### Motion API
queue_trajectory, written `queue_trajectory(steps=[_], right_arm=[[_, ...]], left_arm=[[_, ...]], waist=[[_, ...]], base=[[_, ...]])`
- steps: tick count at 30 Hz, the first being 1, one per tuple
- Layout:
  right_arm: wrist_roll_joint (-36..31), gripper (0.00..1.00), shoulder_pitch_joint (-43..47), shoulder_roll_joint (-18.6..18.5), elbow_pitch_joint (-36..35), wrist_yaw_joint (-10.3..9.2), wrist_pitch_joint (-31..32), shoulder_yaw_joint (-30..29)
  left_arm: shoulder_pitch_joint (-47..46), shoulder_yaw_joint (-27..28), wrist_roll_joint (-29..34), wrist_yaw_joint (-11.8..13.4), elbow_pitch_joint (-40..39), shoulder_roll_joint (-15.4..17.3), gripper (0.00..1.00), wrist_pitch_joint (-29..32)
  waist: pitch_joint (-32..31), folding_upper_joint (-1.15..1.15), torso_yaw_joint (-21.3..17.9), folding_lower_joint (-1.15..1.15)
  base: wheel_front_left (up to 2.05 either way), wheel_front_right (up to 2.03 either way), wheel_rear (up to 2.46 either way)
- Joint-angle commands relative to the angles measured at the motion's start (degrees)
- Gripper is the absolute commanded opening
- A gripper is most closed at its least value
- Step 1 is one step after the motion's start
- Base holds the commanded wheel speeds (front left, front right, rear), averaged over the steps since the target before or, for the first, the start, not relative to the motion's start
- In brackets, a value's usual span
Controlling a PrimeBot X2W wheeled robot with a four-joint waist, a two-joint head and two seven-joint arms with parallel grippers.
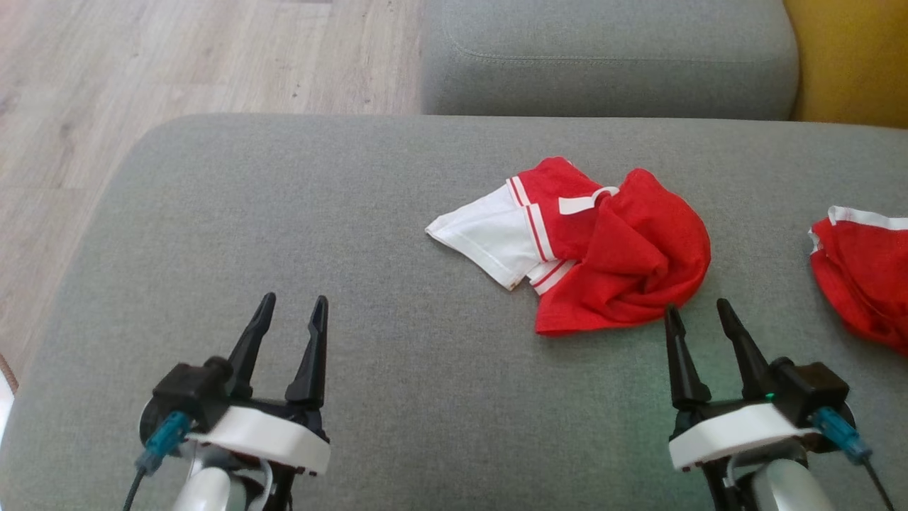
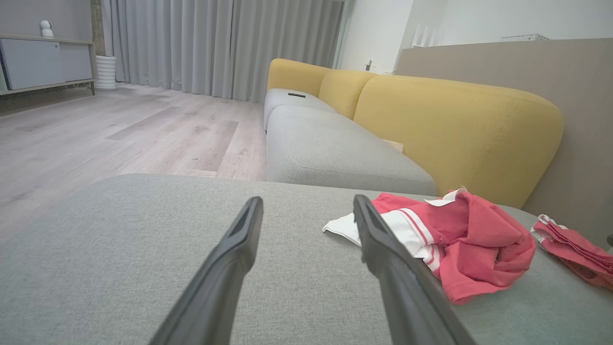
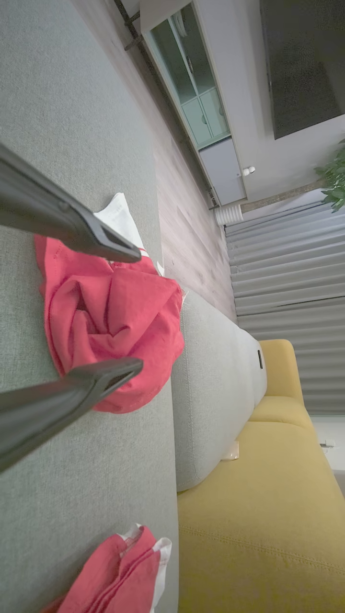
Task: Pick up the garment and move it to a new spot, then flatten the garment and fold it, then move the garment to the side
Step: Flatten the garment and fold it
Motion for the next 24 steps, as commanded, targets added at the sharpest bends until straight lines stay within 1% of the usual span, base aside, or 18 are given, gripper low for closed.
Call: queue_trajectory(steps=[1, 6, 8, 13, 15, 18, 24], right_arm=[[-0.3, 1.0, -1.9, -0.2, -2.0, -0.04, 0.1, 1.8], [-0.1, 1.0, -4.7, -0.2, -0.5, -0.04, 3.1, 7.7], [0.5, 1.0, -6.1, -0.2, 0.9, -0.04, 4.3, 8.7], [-1.4, 1.0, -10.4, -0.2, 5.9, -0.04, 8.0, 10.9], [-1.8, 1.0, -11.2, -0.2, 7.1, -0.04, 8.6, 11.0], [-2.7, 1.0, -13.4, -0.2, 11.0, -0.04, 10.4, 10.5], [-5.3, 1.0, -16.7, -0.2, 17.9, -0.04, 13.0, 8.1]], left_arm=[[-2.1, 2.3, 0.4, -0.1, -1.5, -0.1, 1.0, -0.5], [-3.1, 1.8, 0.8, -0.5, -1.1, -0.3, 1.0, -0.5], [-3.7, 1.4, 0.7, -0.6, -1.0, -0.4, 1.0, -0.5], [-4.9, -0.1, -0.4, -0.8, -0.5, -0.5, 1.0, -0.5], [-5.1, -0.4, -0.7, -0.8, -0.4, -0.5, 1.0, -0.5], [-5.5, -1.0, -1.3, -0.6, 0.0, -0.5, 1.0, -0.5], [-6.1, -1.4, -2.1, -0.3, 0.3, -0.5, 1.0, -0.5]], waist=[[0.2, 0.0, -0.2, 0.0], [1.8, 0.0, 0.5, 0.0], [2.7, 0.0, 1.3, 0.0], [4.8, 0.0, 3.6, 0.0], [5.1, 0.0, 4.2, 0.0], [5.9, 0.0, 5.7, 0.0], [7.2, 0.0, 8.0, 0.0]], base=[[0.0, 0.0, 0.0], [0.0, 0.0, 0.0], [0.0, 0.0, 0.0], [0.0, 0.0, 0.0], [0.0, 0.0, 0.0], [0.0, 0.0, 0.0], [0.0, 0.0, 0.0]])
